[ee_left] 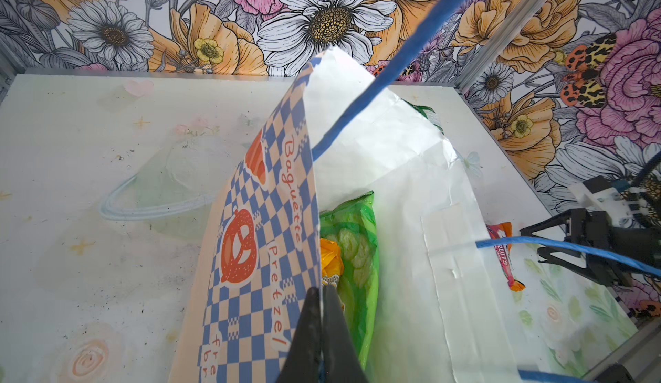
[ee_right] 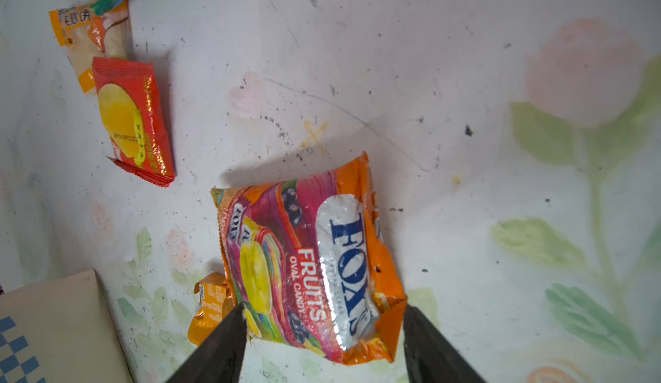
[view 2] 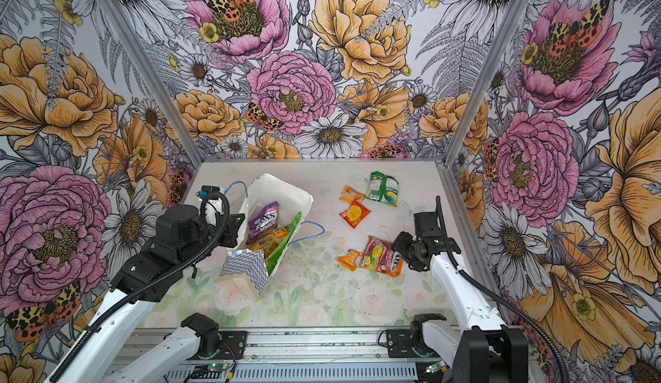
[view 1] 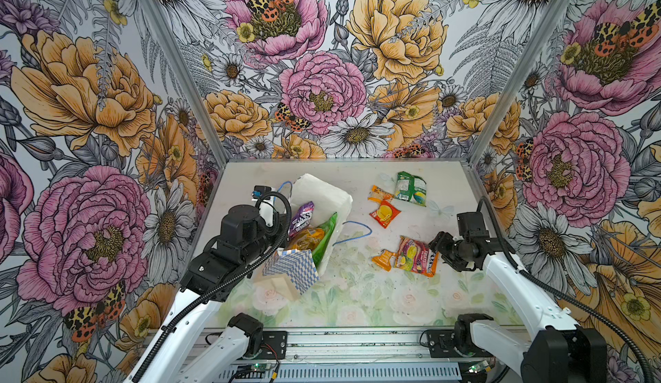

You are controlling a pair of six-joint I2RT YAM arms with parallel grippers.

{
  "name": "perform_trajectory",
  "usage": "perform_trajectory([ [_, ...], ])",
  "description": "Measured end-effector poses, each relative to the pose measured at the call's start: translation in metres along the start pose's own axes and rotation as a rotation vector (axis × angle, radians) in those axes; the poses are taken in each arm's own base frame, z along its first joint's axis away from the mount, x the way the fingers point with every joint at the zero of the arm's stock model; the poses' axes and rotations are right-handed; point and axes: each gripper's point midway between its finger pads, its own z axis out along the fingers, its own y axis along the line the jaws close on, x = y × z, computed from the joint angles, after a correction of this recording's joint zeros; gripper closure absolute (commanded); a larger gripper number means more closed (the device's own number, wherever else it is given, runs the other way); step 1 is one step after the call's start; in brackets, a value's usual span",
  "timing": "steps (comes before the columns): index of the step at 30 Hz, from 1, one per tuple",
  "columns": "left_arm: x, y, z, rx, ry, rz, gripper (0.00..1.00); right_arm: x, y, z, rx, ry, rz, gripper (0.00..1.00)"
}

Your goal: Place the snacks into the paper bag

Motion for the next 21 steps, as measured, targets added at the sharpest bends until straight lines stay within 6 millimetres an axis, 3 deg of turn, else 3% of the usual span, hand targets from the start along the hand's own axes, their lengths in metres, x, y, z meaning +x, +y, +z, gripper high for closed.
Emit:
perform_trajectory([
  [15, 0.002, 0.001, 0.001, -0.005, 0.003, 0.001, 1.0, 0.017, -0.019, 0.045, 0.048, 0.153, -0.003, 0.31],
  [17, 0.002, 0.001, 0.001, -0.005, 0.003, 0.001, 1.0, 0.016, -0.019, 0.049, 0.05, 0.158, -0.003, 0.32],
  [21, 0.002, 0.001, 0.001, -0.005, 0.004, 0.003, 1.0, 0.015, -0.015, 0.054, 0.04, 0.155, -0.014, 0.46],
])
